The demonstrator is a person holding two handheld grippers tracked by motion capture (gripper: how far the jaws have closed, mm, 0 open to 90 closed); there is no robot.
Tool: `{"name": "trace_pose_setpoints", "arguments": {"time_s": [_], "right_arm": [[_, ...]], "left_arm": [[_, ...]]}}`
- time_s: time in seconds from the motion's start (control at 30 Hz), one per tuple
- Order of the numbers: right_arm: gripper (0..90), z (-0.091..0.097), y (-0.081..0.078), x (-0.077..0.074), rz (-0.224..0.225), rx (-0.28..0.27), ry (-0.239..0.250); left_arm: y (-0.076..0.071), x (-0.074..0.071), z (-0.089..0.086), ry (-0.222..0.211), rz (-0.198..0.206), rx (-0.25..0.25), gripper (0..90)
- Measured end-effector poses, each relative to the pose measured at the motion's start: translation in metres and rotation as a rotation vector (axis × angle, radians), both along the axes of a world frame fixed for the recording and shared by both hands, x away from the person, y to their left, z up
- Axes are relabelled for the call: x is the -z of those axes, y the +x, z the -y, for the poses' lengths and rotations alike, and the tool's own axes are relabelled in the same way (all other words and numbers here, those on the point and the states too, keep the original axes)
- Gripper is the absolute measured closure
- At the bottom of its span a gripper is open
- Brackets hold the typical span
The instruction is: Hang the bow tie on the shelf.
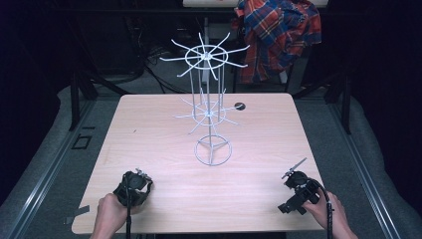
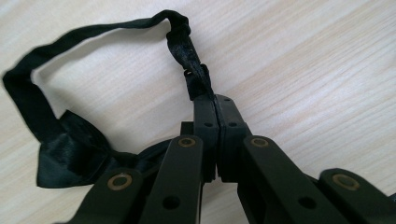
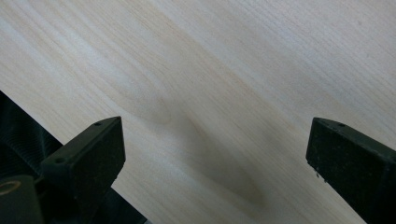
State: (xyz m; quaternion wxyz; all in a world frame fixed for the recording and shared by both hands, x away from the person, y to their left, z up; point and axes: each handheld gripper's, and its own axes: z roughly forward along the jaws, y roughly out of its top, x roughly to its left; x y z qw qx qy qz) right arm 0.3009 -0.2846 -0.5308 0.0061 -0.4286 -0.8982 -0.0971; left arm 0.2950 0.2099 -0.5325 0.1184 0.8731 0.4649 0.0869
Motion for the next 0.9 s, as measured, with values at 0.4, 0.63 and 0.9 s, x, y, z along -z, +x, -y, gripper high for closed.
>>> {"name": "trace_pose_setpoints", "arguments": {"time_s": [0.4, 0.63, 0.9], "right_arm": [[4.1, 0.001, 0.000, -0.001, 0.004, 0.006, 0.006], [4.1, -0.002, -0.001, -0.002, 0.003, -0.002, 0.005], [4.1, -0.001, -0.001, -0.002, 0.006, -0.001, 0.004]], "left_arm": [[-0.005, -0.021, -0.015, -0.115, 0.107, -0.036, 89.3], [-0.013, -0.032, -0.025, -0.168, 0.175, -0.060, 89.5], [-0.017, -0.042, -0.030, -0.199, 0.252, -0.068, 89.6]]}}
